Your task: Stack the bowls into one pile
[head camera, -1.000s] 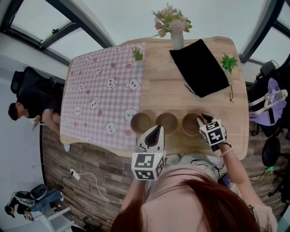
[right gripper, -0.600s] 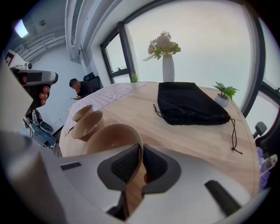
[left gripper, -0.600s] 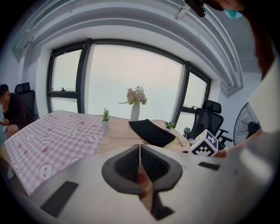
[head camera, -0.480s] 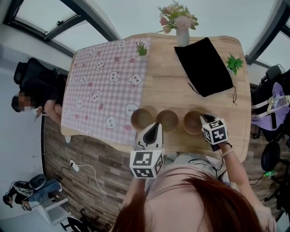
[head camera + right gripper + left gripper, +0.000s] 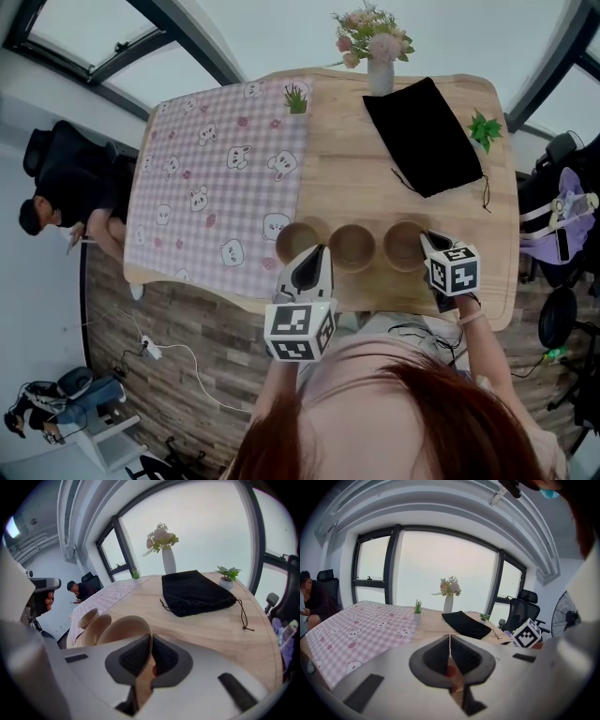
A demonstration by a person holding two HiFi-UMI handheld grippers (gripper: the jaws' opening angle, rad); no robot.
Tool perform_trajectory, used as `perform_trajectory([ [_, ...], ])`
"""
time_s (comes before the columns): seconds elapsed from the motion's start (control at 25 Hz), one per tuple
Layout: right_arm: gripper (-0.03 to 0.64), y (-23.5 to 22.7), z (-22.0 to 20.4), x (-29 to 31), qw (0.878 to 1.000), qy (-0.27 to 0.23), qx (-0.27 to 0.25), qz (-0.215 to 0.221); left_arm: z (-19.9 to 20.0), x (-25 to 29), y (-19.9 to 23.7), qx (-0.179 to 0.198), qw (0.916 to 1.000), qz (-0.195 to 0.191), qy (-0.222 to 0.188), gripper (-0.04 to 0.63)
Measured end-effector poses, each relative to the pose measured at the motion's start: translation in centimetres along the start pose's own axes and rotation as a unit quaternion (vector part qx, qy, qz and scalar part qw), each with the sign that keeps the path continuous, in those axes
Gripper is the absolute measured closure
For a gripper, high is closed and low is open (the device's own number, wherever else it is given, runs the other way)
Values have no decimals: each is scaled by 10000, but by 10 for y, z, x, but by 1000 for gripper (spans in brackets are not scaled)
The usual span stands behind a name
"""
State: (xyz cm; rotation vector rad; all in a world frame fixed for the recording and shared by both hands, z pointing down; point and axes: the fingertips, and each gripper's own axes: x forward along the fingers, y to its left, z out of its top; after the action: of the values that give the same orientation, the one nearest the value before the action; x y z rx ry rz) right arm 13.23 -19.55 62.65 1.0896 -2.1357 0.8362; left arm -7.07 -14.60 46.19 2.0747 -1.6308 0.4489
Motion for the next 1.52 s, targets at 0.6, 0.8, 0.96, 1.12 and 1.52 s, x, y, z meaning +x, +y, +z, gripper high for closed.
perform_trajectory([
  [0.6,601,29,34,-26,9980,-513,248,-286,2,-22,44,-124,9998,-49,-167,583],
  [0.8,601,48,46,-30,9970,-669,328,-227,-1,-33,62,-171,9997,-15,-184,583],
  [0.96,601,65,55,-29,9966,-742,335,-129,-4,-40,74,-224,9995,15,-227,583],
  [1.12,601,82,59,-24,9970,-734,250,-16,-7,-47,85,-281,9992,58,-270,583],
  [1.52,601,133,68,-2,9973,-591,-198,376,-20,-63,107,-444,9981,232,-348,583],
])
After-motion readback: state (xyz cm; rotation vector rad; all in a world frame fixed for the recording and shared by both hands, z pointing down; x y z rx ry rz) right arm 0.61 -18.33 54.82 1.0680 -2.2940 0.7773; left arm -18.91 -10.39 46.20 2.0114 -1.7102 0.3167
